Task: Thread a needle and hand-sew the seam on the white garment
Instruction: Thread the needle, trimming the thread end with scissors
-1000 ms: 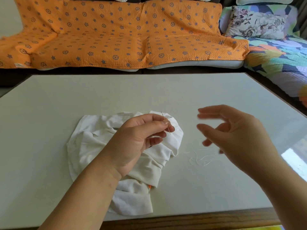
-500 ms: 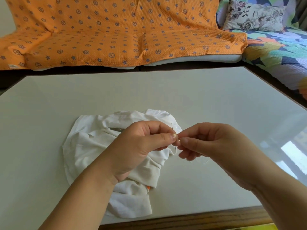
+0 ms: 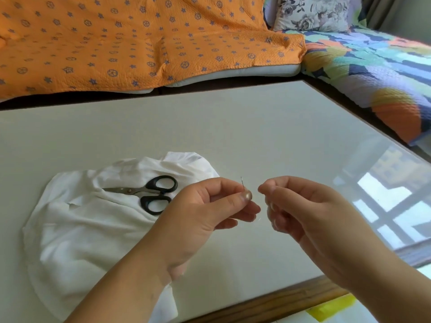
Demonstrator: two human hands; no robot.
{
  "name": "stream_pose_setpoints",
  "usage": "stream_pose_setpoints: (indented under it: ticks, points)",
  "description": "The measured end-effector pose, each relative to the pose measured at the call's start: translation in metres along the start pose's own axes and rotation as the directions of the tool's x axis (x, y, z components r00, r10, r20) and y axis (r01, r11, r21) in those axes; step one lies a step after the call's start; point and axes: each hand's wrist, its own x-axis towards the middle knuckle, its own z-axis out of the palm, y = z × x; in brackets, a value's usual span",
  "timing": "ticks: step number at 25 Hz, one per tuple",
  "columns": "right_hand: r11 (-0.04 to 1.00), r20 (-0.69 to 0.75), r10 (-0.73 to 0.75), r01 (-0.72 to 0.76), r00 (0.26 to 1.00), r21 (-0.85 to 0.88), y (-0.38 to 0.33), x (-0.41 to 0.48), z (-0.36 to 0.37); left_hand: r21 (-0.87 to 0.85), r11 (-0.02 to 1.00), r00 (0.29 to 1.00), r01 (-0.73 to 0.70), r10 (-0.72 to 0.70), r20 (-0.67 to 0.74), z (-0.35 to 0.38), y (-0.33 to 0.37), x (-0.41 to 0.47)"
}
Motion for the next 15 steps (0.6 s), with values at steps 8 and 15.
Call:
stream_pose_setpoints:
  ticks: [8, 15]
  points:
    - [0.97, 0.09, 0.029, -0.05, 0.996, 0.239, -0.01, -0.014, -0.014, -0.163, 0.987, 1.0, -0.008, 0.005, -0.024, 0.026, 0.003, -0.015]
    - [0.95, 0.115, -0.042, 0.004, 0.993, 0.314, -0.024, -0.047, -0.011, -0.186, 0.977, 0.986, -0.101, 0.073, -0.152, 0.051, 0.029, -0.048]
